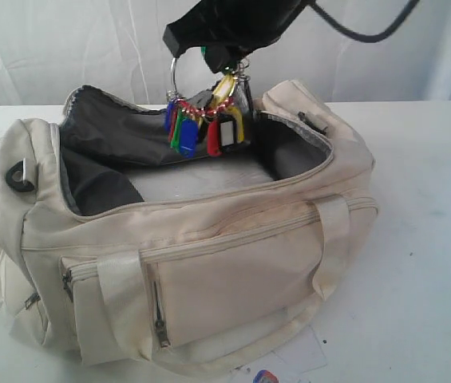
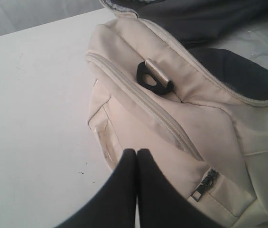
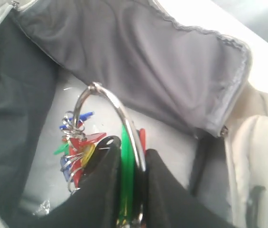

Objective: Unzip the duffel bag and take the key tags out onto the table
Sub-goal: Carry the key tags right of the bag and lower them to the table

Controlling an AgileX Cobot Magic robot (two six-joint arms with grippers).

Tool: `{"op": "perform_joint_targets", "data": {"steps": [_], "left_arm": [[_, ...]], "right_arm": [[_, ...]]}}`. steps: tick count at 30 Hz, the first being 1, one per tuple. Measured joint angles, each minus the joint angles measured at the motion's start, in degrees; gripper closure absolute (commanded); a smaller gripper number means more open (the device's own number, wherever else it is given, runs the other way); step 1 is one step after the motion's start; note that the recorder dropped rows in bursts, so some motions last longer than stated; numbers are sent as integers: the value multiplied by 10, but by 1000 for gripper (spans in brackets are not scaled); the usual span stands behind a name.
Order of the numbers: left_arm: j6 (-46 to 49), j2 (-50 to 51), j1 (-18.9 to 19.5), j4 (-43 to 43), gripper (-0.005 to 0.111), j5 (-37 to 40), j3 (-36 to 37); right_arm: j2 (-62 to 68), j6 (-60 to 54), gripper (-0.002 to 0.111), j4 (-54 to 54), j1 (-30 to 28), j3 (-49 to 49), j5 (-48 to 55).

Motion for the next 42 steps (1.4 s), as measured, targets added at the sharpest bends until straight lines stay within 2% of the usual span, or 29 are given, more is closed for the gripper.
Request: {"op": "perform_joint_targets", "data": {"steps": [14, 19, 25, 29, 34, 38, 42], "left_arm": [[0, 0, 0, -13, 107, 0, 0], [0, 0, 0, -14, 107, 1, 0], [0, 0, 0, -14, 107, 2, 0], [0, 0, 0, -17, 107, 2, 0], [0, 0, 0, -21, 107, 2, 0], [0, 0, 0, -21, 107, 2, 0], [0, 0, 0, -23, 107, 2, 0]], "right_arm": [[-294, 7, 108, -51, -63, 157, 36], [-390, 18, 108, -78, -69, 230, 52], [-477, 82, 108, -131, -69, 343, 48], [-492, 114, 108, -168, -69, 414, 43], [-465, 113, 108, -143, -92, 472, 14], [-417, 59, 108, -75, -148, 500, -9], [-356, -50, 108, 47, -234, 515, -18]]}}
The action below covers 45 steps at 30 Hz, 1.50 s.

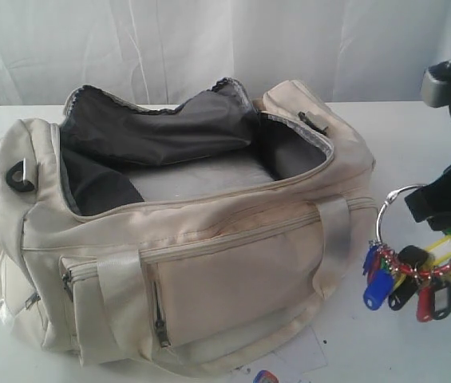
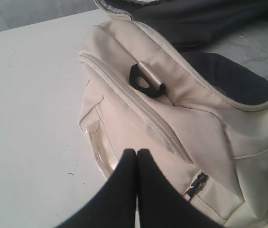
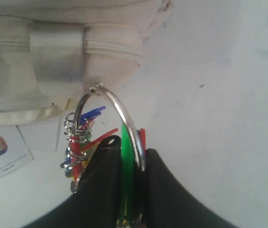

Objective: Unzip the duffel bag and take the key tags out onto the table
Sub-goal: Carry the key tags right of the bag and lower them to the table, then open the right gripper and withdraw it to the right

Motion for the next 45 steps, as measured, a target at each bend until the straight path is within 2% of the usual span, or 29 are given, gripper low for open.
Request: {"op": "perform_joint_targets", "data": {"steps": [4, 7, 21, 24, 26, 30, 31, 32, 33, 37, 42, 45], "left_arm": [[0, 0, 0, -1, 107, 0, 0], [0, 0, 0, -1, 107, 1, 0], [0, 0, 0, -6, 107, 1, 0], [0, 0, 0, -6, 107, 1, 0], [0, 0, 0, -6, 107, 1, 0], [0, 0, 0, -6, 107, 1, 0], [0, 0, 0, -6, 107, 1, 0], [0, 0, 0, -6, 107, 1, 0], [0, 0, 0, -6, 107, 1, 0], [0, 0, 0, -6, 107, 1, 0], [0, 0, 0, -6, 107, 1, 0], [0, 0, 0, -6, 107, 1, 0]], "right_arm": [[61, -109, 108, 124, -82, 15, -4], [102, -152, 108, 164, -118, 28, -9], [251, -227, 108, 231, -133, 100, -132], [273, -233, 103, 241, -133, 100, -148], [287, -234, 96, 243, -133, 100, -154], [305, -235, 56, 246, -133, 100, -167], [306, -235, 44, 247, -133, 100, -170], [306, -235, 27, 247, -133, 100, -173], [306, -235, 22, 247, -133, 100, -176], [306, -235, 18, 247, -133, 97, -175], [294, -235, 18, 250, -133, 43, -89], [240, -242, 18, 253, -133, 37, -59]]}}
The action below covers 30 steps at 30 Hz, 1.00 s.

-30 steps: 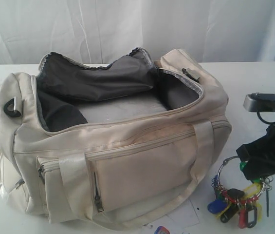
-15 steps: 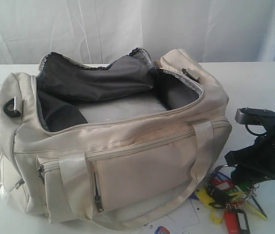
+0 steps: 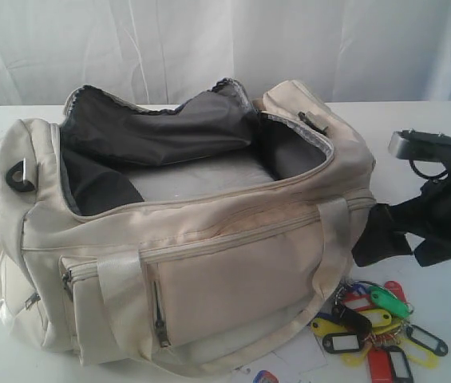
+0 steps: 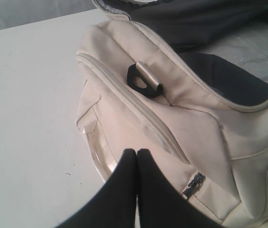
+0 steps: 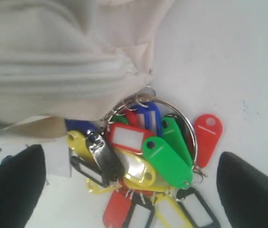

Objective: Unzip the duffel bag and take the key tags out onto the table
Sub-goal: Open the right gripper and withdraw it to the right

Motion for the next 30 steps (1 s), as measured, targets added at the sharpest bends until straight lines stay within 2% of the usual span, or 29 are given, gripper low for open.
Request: {"op": "perform_joint_targets", "data": {"steps": [10, 13, 14, 15, 16, 17, 25, 30], "left_arm": [[0, 0, 0, -1, 107, 1, 0], [0, 0, 0, -1, 107, 1, 0], [0, 0, 0, -1, 107, 1, 0], [0, 0, 0, -1, 107, 1, 0], [0, 0, 0, -1, 107, 1, 0], [0, 0, 0, -1, 107, 1, 0], [0, 0, 0, -1, 107, 1, 0], [0, 0, 0, -4, 107, 1, 0]], "right_arm": [[-171, -47, 18, 92, 0, 0, 31], [-212, -108, 25, 155, 0, 15, 54], [-224, -129, 46, 175, 0, 21, 62], [-245, -163, 60, 202, 0, 36, 76], [-250, -170, 99, 207, 0, 41, 78], [-256, -180, 107, 213, 0, 47, 81], [-272, -184, 108, 224, 0, 53, 63], [-400, -184, 108, 232, 0, 91, 4]]}}
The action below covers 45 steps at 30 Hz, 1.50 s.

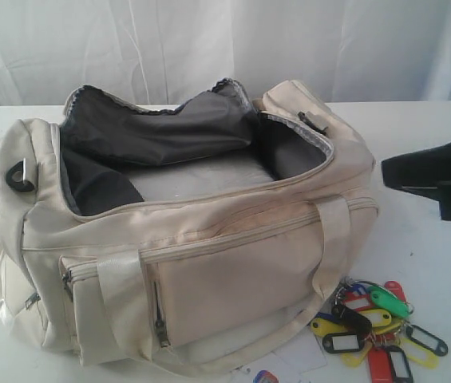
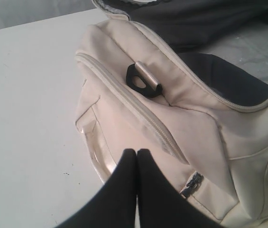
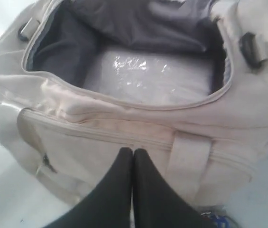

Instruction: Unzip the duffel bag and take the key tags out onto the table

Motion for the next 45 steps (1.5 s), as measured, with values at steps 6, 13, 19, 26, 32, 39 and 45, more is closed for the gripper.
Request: {"op": "perform_joint_targets", "data": {"steps": [6, 13, 19, 26, 32, 39, 45], "left_arm": [[0, 0, 0, -6, 107, 0, 0], [0, 0, 0, -8, 107, 0, 0], [0, 0, 0, -8, 107, 0, 0], [0, -7, -1, -8, 107, 0, 0], [0, -53, -1, -8, 107, -1, 0], [0, -152, 0, -8, 107, -1, 0], [0, -264, 21, -10, 107, -29, 43]], "right_arm": [[-82, 4, 108, 0, 0, 15, -92], [-112, 10, 108, 0, 0, 16, -110], [-115, 10, 108, 0, 0, 16, -110], [-115, 10, 108, 0, 0, 16, -110], [-115, 10, 108, 0, 0, 16, -111], [-115, 10, 108, 0, 0, 16, -111], [-115, 10, 108, 0, 0, 16, -111]]}}
